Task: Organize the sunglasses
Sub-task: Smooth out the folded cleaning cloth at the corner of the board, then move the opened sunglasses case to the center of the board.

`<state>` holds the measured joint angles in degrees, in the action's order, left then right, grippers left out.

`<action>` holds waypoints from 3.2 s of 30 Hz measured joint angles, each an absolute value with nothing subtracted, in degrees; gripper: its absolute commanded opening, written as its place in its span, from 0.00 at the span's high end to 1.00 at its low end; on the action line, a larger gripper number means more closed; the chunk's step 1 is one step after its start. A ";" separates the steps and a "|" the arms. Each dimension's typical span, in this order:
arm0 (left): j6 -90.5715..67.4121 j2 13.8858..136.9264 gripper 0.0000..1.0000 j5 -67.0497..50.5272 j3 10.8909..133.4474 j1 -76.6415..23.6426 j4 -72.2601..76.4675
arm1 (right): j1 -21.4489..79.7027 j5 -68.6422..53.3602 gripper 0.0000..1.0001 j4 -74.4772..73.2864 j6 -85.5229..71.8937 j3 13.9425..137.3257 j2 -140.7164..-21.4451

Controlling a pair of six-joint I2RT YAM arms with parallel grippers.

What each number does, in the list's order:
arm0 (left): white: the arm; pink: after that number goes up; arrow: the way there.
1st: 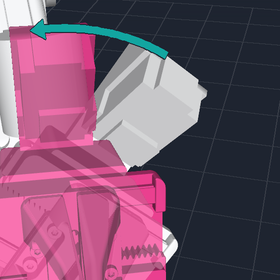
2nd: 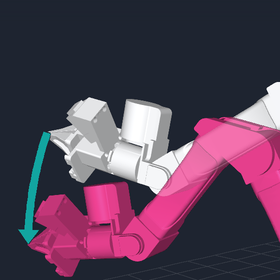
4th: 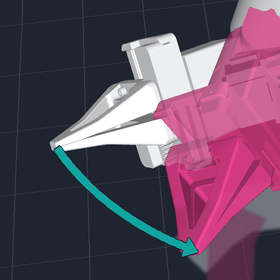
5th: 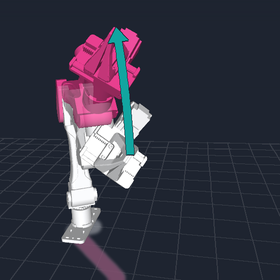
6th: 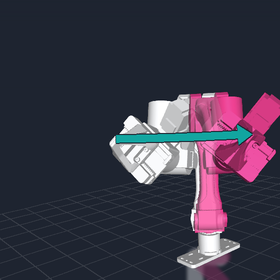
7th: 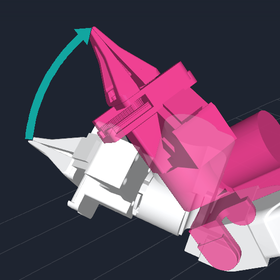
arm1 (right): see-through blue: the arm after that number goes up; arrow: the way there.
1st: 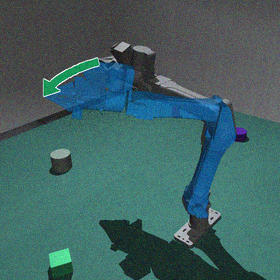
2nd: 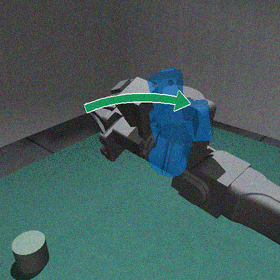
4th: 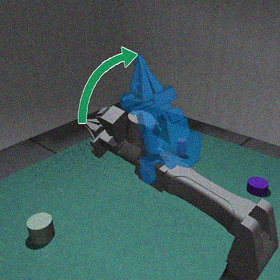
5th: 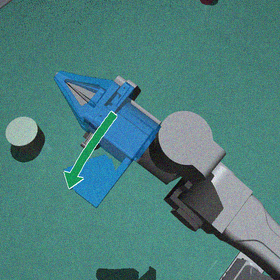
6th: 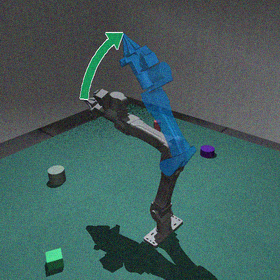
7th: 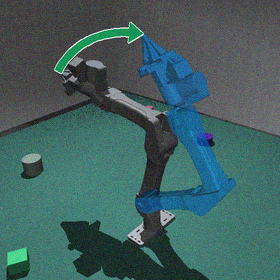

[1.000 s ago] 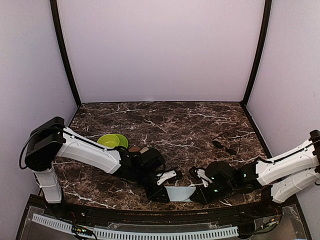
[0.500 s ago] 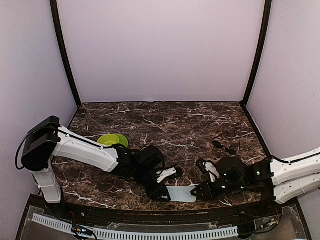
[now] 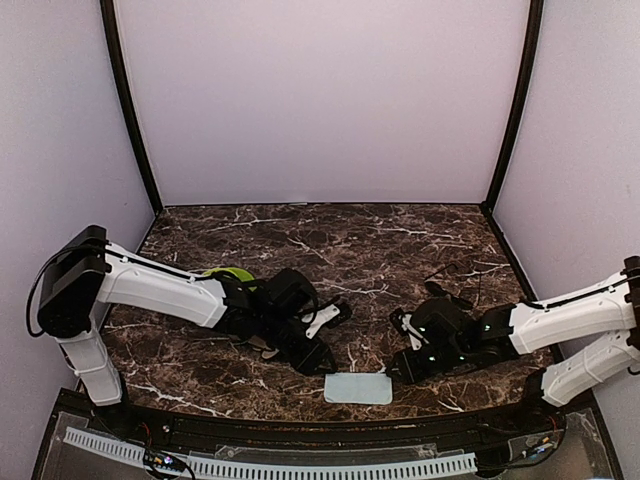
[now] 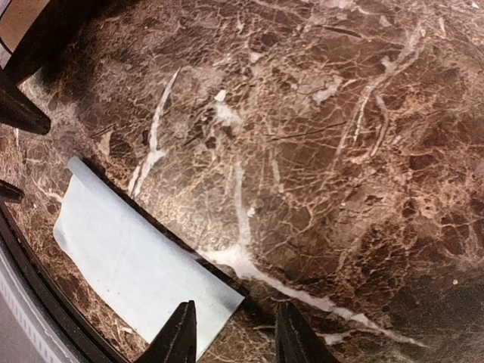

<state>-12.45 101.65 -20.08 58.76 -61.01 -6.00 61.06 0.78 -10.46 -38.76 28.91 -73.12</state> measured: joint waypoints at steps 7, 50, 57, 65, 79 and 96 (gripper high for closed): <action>-11.88 104.99 0.57 -19.20 61.32 -60.58 -7.01 | 60.34 -2.24 0.67 -9.32 -36.56 28.95 -75.72; -10.11 101.27 0.56 -17.02 61.45 -60.20 -8.16 | 58.87 -6.39 0.77 -4.62 -33.36 29.36 -79.31; -10.33 96.44 0.55 -7.55 62.85 -59.09 -9.80 | 58.85 -6.39 0.77 -4.62 -33.28 29.36 -79.31; -10.02 100.44 0.56 0.16 66.87 -56.16 -16.32 | 58.85 -6.39 0.77 -4.62 -33.26 29.36 -79.31; -4.23 108.20 0.87 -1.26 72.23 -56.10 -22.22 | 58.85 -6.39 0.78 -4.64 -33.28 29.36 -79.29; 11.07 110.45 0.87 -4.34 74.22 -62.22 -22.85 | 58.83 -6.39 0.78 -4.69 -33.23 29.36 -79.26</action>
